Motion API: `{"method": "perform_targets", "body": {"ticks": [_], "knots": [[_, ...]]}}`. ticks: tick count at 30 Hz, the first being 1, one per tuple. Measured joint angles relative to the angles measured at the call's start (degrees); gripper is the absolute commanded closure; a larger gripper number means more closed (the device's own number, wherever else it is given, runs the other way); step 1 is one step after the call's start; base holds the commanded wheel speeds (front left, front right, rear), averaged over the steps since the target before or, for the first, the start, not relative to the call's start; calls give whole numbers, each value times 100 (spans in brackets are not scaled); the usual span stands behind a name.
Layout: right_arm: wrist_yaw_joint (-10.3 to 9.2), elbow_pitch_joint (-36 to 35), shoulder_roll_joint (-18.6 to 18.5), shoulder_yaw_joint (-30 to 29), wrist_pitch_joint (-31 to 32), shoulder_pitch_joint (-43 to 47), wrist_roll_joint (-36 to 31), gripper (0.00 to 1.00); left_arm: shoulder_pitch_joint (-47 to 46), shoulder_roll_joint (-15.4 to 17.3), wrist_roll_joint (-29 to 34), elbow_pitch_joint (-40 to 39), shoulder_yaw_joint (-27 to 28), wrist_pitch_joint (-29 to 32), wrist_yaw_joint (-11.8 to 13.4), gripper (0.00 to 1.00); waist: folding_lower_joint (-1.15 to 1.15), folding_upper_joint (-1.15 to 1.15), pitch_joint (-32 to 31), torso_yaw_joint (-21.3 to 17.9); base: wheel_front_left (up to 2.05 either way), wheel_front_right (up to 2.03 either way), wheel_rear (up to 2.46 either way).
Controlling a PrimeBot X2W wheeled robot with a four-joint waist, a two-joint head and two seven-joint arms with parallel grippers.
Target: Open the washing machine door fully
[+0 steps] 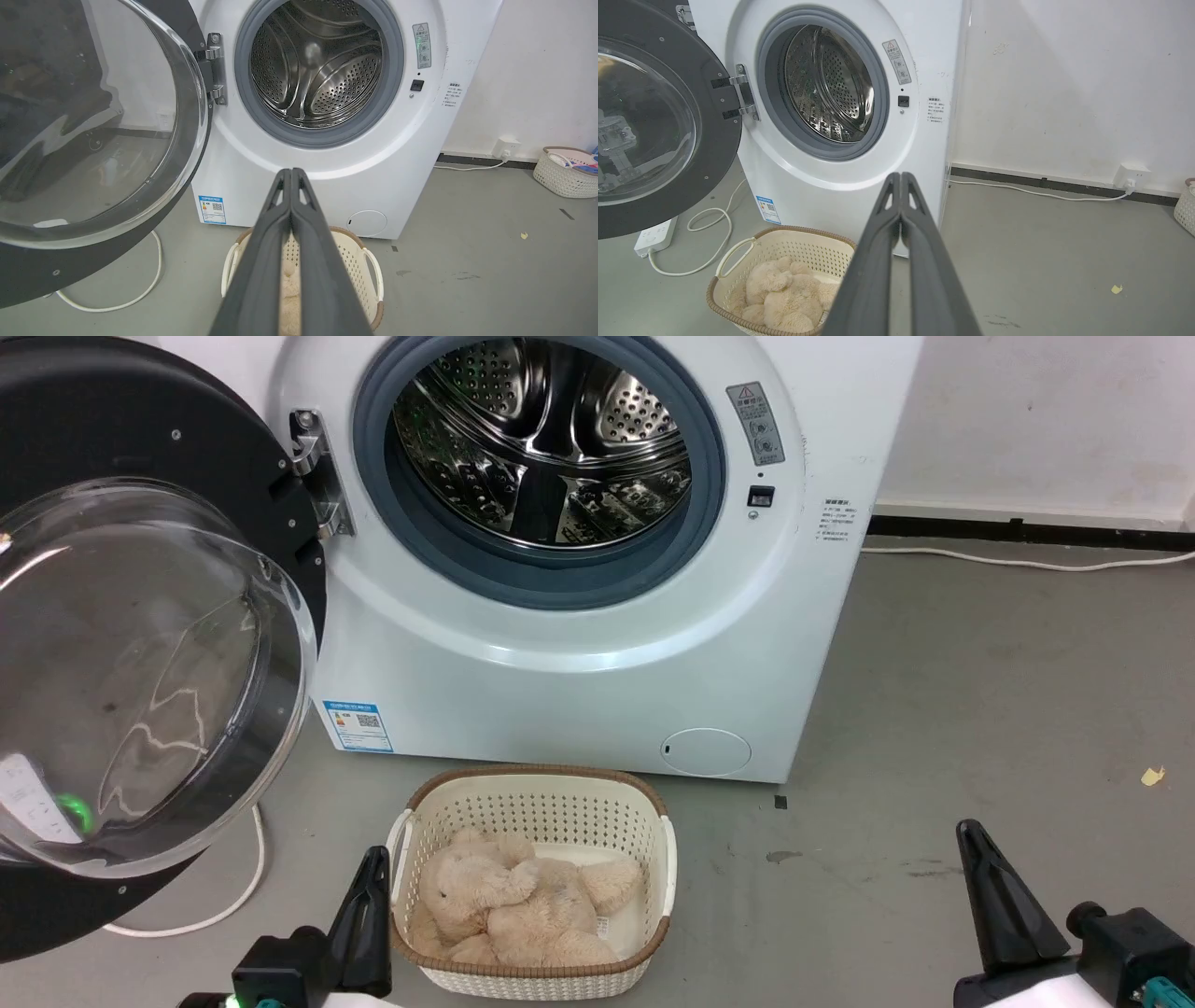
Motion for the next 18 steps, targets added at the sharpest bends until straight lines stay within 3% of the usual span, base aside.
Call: {"method": "perform_targets", "body": {"ticks": [18], "knots": [[0, 24, 0, 46, 153, -60, -55, 100, -59, -96, 207, 31, 178, 165, -138, 100, 0, 0, 16, -30, 0, 0, 0]]}}
